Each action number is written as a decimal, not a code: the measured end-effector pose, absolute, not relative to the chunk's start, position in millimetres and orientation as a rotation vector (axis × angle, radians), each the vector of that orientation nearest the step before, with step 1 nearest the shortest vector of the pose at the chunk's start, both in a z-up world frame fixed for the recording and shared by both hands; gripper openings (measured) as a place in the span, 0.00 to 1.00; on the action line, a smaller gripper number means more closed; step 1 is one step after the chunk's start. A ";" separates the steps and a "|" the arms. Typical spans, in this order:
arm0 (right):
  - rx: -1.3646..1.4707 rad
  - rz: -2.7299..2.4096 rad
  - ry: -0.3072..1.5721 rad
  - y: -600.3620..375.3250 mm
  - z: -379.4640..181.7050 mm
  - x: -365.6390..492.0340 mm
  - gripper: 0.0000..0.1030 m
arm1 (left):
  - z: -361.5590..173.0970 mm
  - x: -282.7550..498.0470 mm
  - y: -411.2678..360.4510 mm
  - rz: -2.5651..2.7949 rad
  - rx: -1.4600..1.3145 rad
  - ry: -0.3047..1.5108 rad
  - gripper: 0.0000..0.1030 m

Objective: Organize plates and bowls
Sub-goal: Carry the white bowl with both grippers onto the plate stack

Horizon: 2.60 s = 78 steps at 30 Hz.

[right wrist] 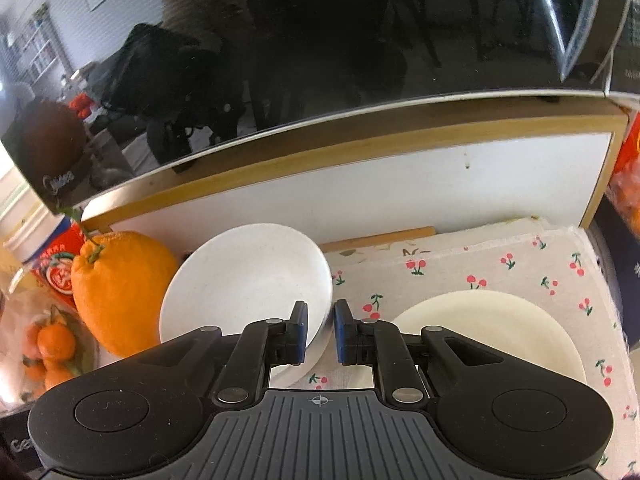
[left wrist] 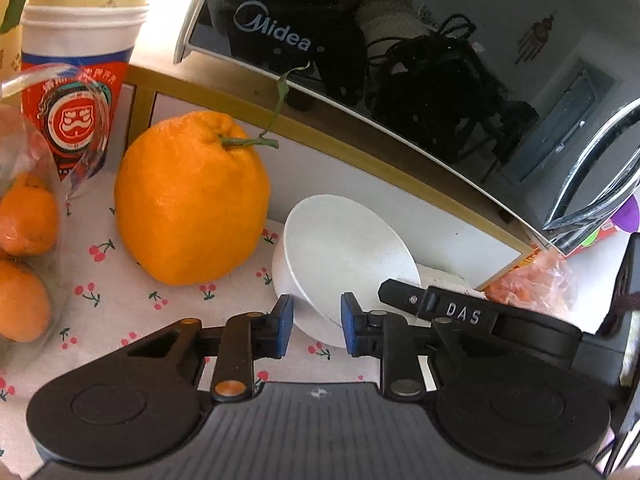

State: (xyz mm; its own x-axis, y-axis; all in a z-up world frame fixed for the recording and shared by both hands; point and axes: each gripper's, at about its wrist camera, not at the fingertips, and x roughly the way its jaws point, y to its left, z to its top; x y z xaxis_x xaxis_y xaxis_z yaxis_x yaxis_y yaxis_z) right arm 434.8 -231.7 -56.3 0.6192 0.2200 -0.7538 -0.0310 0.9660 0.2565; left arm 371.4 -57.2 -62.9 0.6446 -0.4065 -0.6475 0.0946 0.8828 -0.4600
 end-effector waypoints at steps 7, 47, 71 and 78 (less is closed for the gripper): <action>0.251 0.137 0.897 -231.1 -51.3 429.9 0.12 | -55.0 366.2 -64.3 -0.286 -0.377 0.837 0.20; 0.289 0.242 0.976 -135.2 53.9 238.7 0.13 | 23.1 189.6 44.5 -0.266 -0.338 0.924 0.19; 0.208 0.387 1.116 -56.1 -11.8 213.9 0.13 | -34.7 158.7 110.6 -0.135 -0.405 1.119 0.19; 0.175 0.408 1.131 -47.7 -21.3 212.6 0.14 | -44.5 159.8 113.9 -0.122 -0.400 1.154 0.20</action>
State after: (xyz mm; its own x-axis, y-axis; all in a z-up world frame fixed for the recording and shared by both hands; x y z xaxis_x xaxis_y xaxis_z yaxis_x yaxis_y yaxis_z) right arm 212.6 -47.7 -21.3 0.3614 0.4023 -0.8412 -0.2273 0.9129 0.3390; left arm 159.8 113.9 -44.5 0.4070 -0.2969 -0.8638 -0.1095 0.9230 -0.3688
